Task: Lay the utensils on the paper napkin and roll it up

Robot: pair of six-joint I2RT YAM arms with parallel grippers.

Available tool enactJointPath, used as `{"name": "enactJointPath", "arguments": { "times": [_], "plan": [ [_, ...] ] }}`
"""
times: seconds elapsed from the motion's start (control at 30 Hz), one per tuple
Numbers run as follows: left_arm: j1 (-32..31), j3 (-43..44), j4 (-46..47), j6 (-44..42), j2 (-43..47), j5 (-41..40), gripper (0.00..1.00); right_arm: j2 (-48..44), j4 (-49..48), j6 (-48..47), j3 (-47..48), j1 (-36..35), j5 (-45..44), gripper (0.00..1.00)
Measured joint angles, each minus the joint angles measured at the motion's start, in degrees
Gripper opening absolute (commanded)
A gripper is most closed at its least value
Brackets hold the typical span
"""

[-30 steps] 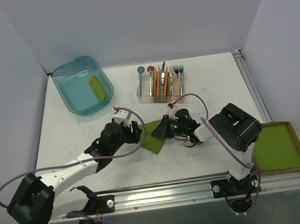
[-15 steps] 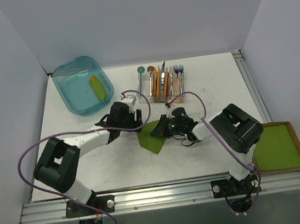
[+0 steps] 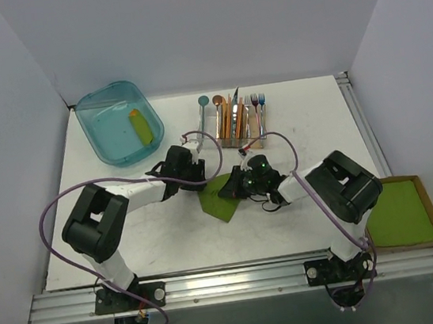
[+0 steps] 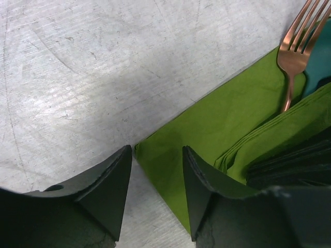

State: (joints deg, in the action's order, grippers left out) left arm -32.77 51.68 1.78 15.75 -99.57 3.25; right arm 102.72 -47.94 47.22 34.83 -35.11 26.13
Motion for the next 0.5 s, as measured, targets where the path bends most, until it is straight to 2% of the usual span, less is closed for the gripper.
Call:
{"name": "enactJointPath", "arguments": {
  "times": [0.03, 0.23, 0.4, 0.5],
  "plan": [
    [0.00, 0.11, 0.00, -0.04, -0.09, 0.02, 0.43, -0.09, 0.20, 0.00, 0.00, -0.15, -0.09, 0.02],
    [0.00, 0.76, -0.07, -0.50, -0.87, -0.26, 0.33, -0.20, 0.39, -0.15, 0.00, -0.20, -0.28, 0.02],
    [0.00, 0.76, -0.50, -0.52, -0.87, -0.52, 0.13, -0.20, 0.37, -0.17, 0.00, -0.20, -0.33, 0.02],
    [-0.02, 0.81, -0.76, -0.57, -0.87, -0.50, 0.07, -0.20, 0.37, -0.17, 0.00, -0.20, -0.35, 0.02]
  ]
}}
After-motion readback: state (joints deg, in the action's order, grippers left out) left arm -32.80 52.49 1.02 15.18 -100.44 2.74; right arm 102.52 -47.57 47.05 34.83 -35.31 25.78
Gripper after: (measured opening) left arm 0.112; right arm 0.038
